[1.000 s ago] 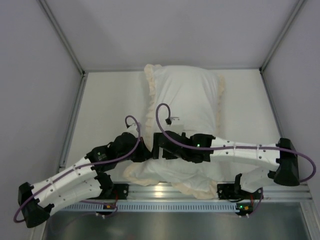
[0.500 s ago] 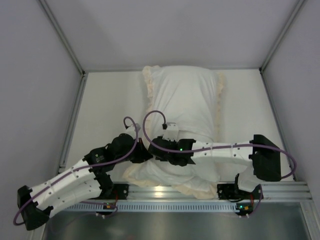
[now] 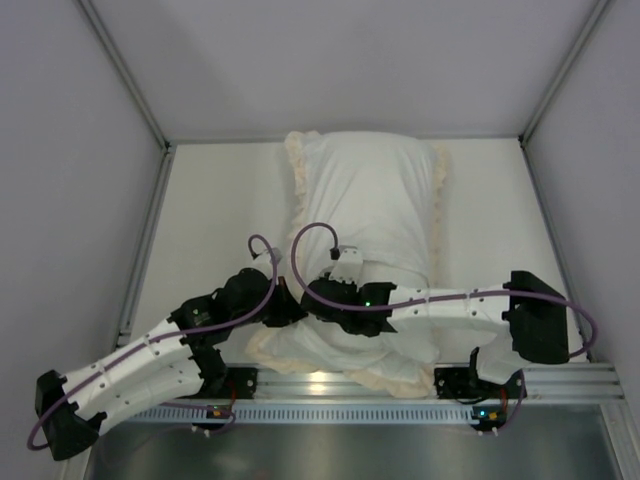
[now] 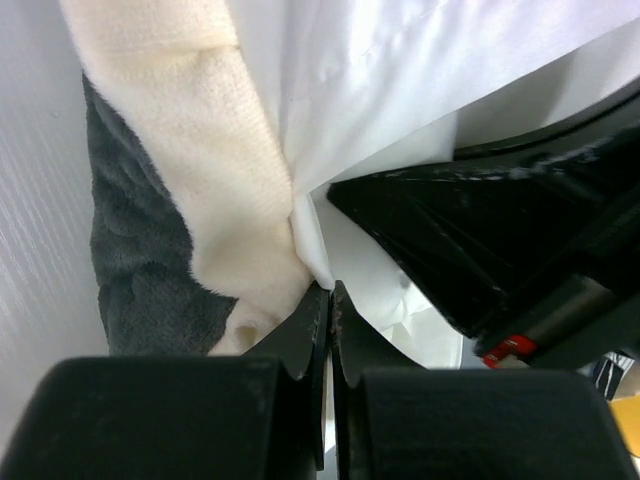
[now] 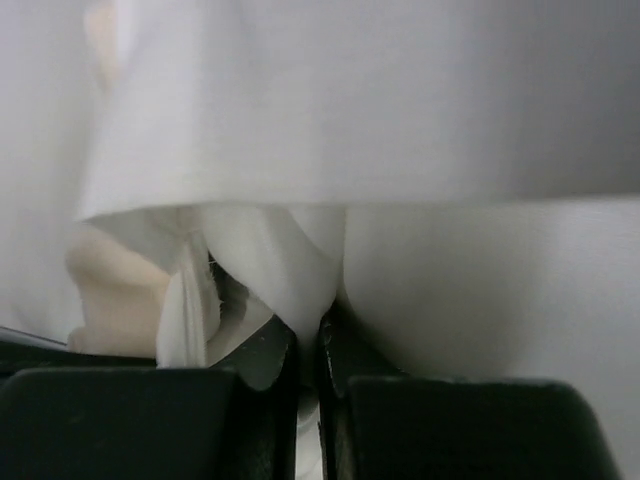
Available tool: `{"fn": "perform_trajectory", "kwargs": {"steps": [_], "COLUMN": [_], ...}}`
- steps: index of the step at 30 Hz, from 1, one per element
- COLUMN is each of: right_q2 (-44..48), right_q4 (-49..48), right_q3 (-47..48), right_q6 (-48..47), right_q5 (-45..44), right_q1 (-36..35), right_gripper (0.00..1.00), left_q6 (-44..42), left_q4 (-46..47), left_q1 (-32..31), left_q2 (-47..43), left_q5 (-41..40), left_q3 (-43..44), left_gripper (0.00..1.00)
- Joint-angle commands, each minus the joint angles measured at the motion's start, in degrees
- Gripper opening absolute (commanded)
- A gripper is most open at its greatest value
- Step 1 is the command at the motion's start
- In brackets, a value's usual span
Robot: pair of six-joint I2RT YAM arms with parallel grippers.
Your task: Remove the pillowcase from the pillow
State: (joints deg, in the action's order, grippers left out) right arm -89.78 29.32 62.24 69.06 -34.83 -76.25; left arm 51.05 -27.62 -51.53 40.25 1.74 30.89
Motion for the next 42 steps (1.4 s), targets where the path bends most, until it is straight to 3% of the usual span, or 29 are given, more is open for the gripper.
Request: {"fn": "perform_trajectory", "kwargs": {"steps": [1, 6, 12, 17, 22, 28, 31, 35, 39, 40, 41, 42], "right_q2": [4.4, 10.9, 23.5, 29.7, 32.8, 38.2, 42.7, 48.0, 50.1, 49.7, 48.7, 48.2], "right_q4": [-0.5, -6.0, -11.7, -12.9, -13.0, -12.4, -9.1, -3.2, -2.6, -2.7, -3.0, -3.3], "right_q3": [-1.5, -3.7, -7.3, -6.3, -5.5, -10.1, -13.5, -15.8, -19.2, -19.6, -19.9, -20.1], "right_q6": [-5.7, -10.7, -14.0, -15.2, -15.4, -17.7, -18.6, -19.2, -19.4, -19.7, -20.1, -21.3], "right_q5": [-4.7, -0.4, 3.7, 13.2, 23.9, 39.0, 41.7, 37.9, 39.9, 40.0, 40.0, 40.2], "right_q1": [0.2, 5.0, 13.8, 25.0, 31.3, 31.1, 29.2, 26.2, 25.1, 24.7, 24.0, 23.7], "right_gripper": [0.00, 0.00, 0.00, 0.00, 0.00, 0.00, 0.00, 0.00, 0.00, 0.00, 0.00, 0.00], "left_q6": [0.9, 2.0, 1.5, -0.2, 2.8, 2.6, -1.2, -3.9, -6.9, -7.4, -7.6, -7.5], "left_q4": [2.3, 5.5, 3.2, 3.3, 3.5, 8.4, 9.9, 11.9, 12.2, 11.0, 10.2, 9.6], "left_q1": [-0.7, -0.7, -0.7, -0.7, -0.7, -0.7, 0.7, 14.0, 19.8, 19.8, 19.8, 19.7], "left_q2": [-0.3, -2.6, -6.5, -4.0, -2.2, 9.2, 20.3, 31.6, 37.9, 38.2, 38.1, 37.7], "left_q5": [3.7, 9.9, 11.3, 13.9, 6.5, -0.4, -6.3, 1.6, 5.0, 4.9, 5.1, 5.8], "left_q3": [-0.7, 0.0, 1.7, -0.2, -2.9, -0.1, 3.9, 9.1, 15.9, 17.6, 19.8, 20.2], "left_gripper": [0.00, 0.00, 0.00, 0.00, 0.00, 0.00, 0.00, 0.00, 0.00, 0.04, 0.18, 0.40]}}
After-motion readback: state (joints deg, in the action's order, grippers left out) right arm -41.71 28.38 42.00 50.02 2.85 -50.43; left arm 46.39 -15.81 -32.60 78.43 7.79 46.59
